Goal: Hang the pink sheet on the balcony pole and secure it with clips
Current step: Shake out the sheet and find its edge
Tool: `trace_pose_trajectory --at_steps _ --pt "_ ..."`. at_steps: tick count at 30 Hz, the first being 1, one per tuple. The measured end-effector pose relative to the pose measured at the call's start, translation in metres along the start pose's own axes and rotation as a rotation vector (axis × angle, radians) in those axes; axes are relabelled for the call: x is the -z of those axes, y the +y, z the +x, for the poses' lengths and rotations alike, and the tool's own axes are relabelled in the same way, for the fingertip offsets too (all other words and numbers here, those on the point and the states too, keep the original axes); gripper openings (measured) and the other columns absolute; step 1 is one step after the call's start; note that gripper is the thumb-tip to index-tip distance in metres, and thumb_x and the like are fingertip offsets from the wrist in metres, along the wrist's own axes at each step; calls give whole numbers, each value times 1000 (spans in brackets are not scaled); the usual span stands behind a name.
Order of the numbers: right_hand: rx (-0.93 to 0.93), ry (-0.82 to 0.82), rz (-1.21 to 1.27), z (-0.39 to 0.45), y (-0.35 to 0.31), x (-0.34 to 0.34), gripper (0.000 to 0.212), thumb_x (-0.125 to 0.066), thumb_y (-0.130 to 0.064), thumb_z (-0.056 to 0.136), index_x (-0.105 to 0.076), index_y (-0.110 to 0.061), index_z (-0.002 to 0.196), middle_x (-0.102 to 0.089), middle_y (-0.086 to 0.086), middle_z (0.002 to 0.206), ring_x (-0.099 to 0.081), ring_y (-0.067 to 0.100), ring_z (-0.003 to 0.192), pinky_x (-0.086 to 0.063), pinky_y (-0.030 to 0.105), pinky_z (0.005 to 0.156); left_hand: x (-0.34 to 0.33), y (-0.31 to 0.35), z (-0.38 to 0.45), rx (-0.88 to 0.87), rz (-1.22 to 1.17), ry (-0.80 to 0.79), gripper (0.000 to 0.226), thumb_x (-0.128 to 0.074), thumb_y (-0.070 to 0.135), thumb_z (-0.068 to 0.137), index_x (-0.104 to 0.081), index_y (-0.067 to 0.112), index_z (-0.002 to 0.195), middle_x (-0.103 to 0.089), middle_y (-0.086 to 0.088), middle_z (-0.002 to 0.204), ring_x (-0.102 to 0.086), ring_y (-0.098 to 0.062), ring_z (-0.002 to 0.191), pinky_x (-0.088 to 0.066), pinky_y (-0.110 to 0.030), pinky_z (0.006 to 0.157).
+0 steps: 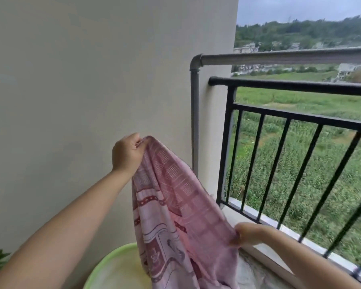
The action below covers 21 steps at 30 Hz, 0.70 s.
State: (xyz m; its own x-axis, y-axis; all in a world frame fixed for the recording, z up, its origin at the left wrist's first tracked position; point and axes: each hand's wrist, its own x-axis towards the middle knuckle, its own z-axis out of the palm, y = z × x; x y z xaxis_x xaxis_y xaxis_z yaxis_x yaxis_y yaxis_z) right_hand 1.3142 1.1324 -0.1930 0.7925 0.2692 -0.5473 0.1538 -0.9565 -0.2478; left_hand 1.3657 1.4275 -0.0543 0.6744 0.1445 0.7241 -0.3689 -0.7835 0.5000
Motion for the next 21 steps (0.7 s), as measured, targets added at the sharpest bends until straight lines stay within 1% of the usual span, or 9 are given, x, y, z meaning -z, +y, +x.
trace_pose_trajectory --at_steps 2,4,7,10,12,14,16,18,21 --pt "-67 150 49 0 15 2 19 -47 -26 89 -58 -18 75 -64 5 92 -53 16 82 -44 22 68 -2 -7 -2 103 254 -72 34 -56 26 87 -47 11 58 -56 -18 66 -51 -34 74 -37 -38 61" --pt "-105 389 136 -12 21 27 25 -44 -16 90 -53 -17 67 -56 -1 72 -53 16 77 -50 26 69 -8 -8 -11 135 539 -238 21 -55 22 86 -60 3 93 -59 -23 107 -48 -37 105 -41 -42 82" --pt "66 645 143 -52 -3 86 35 -46 -6 88 -42 -19 56 -45 -7 59 -51 18 68 -53 28 69 -36 24 -40 -14 279 -661 59 -55 27 78 -39 9 132 -39 -13 139 -33 -28 130 -29 -36 107" --pt "196 819 28 -84 -34 131 25 -48 0 83 -49 -11 61 -43 -7 57 -47 18 65 -37 16 47 -63 88 -66 35 -356 -925 59 -57 36 79 -42 11 130 -52 1 116 -49 -5 108 -38 -18 93" --pt "207 896 13 -101 -35 148 9 -52 -3 80 -59 -4 75 -45 -6 59 -48 17 64 -34 16 46 -77 112 -67 57 -546 -736 23 -54 18 89 -61 5 106 -57 4 79 -52 2 67 -40 -10 65" --pt "226 773 84 -113 -26 147 8 -57 -11 81 -60 -4 85 -50 -6 65 -50 11 62 -41 14 48 -85 114 -52 40 -572 -503 16 -51 6 89 -66 0 92 -58 5 70 -53 11 59 -38 -4 59" --pt "198 505 198 -112 -15 125 16 -58 -17 82 -58 -6 93 -61 0 82 -57 11 71 -54 19 64 -79 113 -36 -15 -634 -474 18 -51 7 85 -66 13 77 -62 8 68 -52 19 57 -38 -2 59" --pt "133 262 129 -85 3 86 25 -61 -20 80 -59 -4 100 -65 12 101 -59 19 85 -52 28 80 -67 113 -21 1 -685 -477 31 -48 5 83 -58 28 64 -62 19 54 -52 17 53 -38 -2 56" --pt "49 38 49 -43 29 8 27 -54 -18 80 -64 -3 100 -71 10 96 -56 11 75 -42 21 73 -50 104 2 165 -846 -358 55 -41 -9 87 -65 27 53 -63 21 49 -55 8 51 -44 -7 54"
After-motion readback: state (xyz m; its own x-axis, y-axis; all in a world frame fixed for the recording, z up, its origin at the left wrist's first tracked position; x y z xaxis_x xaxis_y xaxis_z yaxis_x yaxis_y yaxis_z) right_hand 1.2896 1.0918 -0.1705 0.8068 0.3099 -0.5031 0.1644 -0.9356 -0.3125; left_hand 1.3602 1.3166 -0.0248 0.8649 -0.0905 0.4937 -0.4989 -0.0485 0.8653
